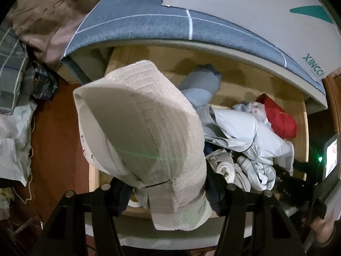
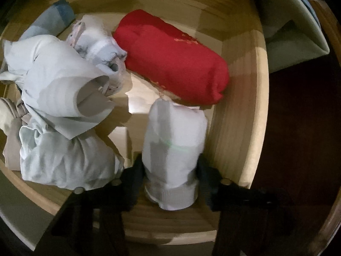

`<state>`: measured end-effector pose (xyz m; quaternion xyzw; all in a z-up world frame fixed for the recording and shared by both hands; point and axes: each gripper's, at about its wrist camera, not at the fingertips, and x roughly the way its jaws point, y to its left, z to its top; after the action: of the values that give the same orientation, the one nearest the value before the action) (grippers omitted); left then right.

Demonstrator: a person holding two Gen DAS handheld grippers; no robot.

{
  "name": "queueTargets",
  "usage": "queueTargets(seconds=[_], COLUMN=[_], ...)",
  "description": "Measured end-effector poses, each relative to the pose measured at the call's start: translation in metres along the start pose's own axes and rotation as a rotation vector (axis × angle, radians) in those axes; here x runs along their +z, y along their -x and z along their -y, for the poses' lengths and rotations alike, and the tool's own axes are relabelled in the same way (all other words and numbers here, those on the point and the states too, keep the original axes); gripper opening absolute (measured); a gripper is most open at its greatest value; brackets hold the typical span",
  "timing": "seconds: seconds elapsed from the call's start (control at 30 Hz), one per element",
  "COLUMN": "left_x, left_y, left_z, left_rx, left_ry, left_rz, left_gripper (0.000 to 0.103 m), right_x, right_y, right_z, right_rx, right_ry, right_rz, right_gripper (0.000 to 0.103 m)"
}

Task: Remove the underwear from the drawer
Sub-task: 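Lift the beige bra with the left tool and carry it over the white box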

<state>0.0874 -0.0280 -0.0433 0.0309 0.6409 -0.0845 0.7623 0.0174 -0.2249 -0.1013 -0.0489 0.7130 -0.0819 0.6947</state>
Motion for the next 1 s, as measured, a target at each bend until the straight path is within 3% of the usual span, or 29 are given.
queueTargets(seconds=[0.23, 0.5, 0.77, 1.0], left_x=[-0.002, -0.003, -0.004, -0.003], left_y=[0.004, 0.012, 0.024, 0.039], left_z=[0.0, 0.007, 0.013, 0.019], left_rx=[0.001, 0.013, 0.027, 0.029], left_ry=[-0.021, -0.061, -0.111, -0.165], left_rz=[0.015, 0.045, 0.091, 0.138], left_gripper=[0.06, 0.06, 0.06, 0.06], right_x=[-0.002, -0.006, -0.01, -0.011], right_y=[0.002, 0.009, 0.012, 0.021], right_z=[0.015, 0.015, 0.027, 0.034], right_rx=[0.07, 0.095, 0.214, 0.217], right_ry=[-0.062, -0.042, -0.071, -0.08], right_rz=[0.043, 0.107, 0.143, 0.162], right_gripper=[0.037, 0.037, 0.037, 0.037])
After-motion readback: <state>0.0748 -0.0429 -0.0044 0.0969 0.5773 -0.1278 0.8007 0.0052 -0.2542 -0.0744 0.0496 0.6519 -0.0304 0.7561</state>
